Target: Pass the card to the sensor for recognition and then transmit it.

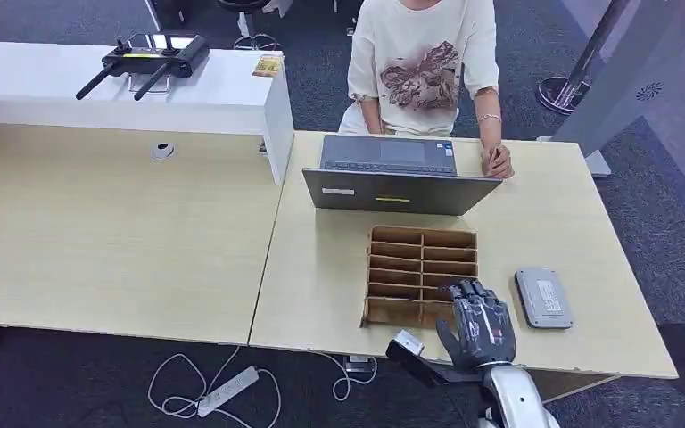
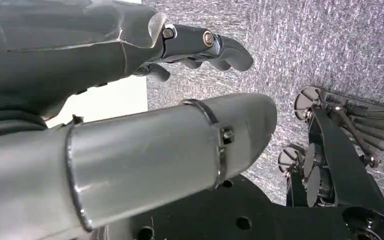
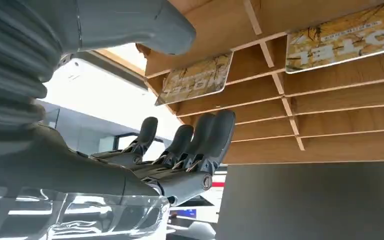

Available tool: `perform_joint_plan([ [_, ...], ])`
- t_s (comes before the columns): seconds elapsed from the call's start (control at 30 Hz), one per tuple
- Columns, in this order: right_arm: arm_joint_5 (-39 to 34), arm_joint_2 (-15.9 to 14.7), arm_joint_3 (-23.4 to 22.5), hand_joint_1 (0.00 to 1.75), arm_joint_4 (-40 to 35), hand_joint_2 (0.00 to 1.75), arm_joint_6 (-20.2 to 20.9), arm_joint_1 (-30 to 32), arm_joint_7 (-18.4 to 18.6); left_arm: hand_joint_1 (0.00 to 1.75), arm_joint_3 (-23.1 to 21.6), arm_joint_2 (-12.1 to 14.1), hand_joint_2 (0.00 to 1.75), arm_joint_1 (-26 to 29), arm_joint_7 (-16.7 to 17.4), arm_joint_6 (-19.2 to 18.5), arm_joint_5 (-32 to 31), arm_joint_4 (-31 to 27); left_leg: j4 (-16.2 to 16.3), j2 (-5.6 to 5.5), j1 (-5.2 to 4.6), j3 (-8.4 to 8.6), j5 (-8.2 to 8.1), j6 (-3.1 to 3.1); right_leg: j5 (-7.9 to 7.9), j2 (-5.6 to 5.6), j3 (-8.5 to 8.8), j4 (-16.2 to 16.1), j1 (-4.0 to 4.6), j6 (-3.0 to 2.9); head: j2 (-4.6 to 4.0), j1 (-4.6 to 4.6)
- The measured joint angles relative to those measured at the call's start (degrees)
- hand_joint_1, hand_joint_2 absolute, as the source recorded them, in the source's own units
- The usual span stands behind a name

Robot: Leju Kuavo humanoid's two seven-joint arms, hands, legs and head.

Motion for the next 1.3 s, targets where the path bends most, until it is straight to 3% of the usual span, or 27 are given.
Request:
perform_joint_plan([
  [0.57,0.0,0.0,0.0,1.05,2.3,1.75,0.0,-1.6,-0.2,0.00,0.0,0.0,0.00,0.0,-0.3,0.0,0.2,0.0,0.0,0.00,0.00,0.00,0.00,0.00,0.00,0.00,0.00,0.0,0.00,0.00,0.00,0.00],
  [0.67,0.0,0.0,0.0,1.24,2.6,1.75,0.0,-1.8,-0.2,0.00,0.0,0.0,0.00,0.0,-0.3,0.0,0.2,0.0,0.0,0.00,0.00,0.00,0.00,0.00,0.00,0.00,0.00,0.0,0.00,0.00,0.00,0.00],
  [1.1,0.0,0.0,0.0,1.33,3.6,1.75,-0.1,-2.8,-0.3,0.00,0.0,0.0,0.00,0.0,-0.3,0.0,0.2,0.0,0.0,0.00,0.00,0.00,0.00,0.00,0.00,0.00,0.00,0.0,0.00,0.00,0.00,0.00],
  [1.3,0.1,0.0,0.0,1.27,4.2,1.75,-0.3,-3.2,-0.4,0.00,0.0,0.0,0.00,0.0,-0.3,0.0,0.2,0.0,0.0,0.00,0.00,0.00,0.00,0.00,0.00,0.00,0.01,0.0,0.00,0.00,0.00,0.00],
])
